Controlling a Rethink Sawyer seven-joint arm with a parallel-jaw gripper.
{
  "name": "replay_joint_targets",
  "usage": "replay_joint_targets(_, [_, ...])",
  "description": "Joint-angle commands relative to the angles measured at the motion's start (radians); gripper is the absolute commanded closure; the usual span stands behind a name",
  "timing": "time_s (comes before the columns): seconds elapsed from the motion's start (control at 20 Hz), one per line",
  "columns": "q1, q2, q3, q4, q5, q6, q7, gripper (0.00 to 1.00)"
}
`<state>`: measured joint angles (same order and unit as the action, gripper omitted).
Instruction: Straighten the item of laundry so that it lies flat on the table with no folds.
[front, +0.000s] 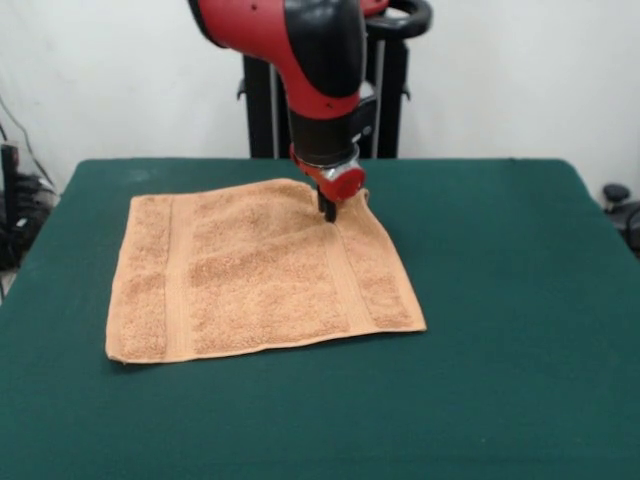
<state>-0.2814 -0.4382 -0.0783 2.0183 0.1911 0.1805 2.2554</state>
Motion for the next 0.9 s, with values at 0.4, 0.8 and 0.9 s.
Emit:
replay_joint_targets(0.4, [0.046, 0.24, -0.091, -0.328, 0.025, -0.345, 0.198, 1.0])
replay_joint_targets(0.8, [0.065, 0.096, -0.057, 0.1, -0.035, -0.431, 0.35, 1.0])
replay_joint_targets(0.9, [0.059, 0.072, -0.051, 0.201, -0.067, -0.476, 0.361, 1.0])
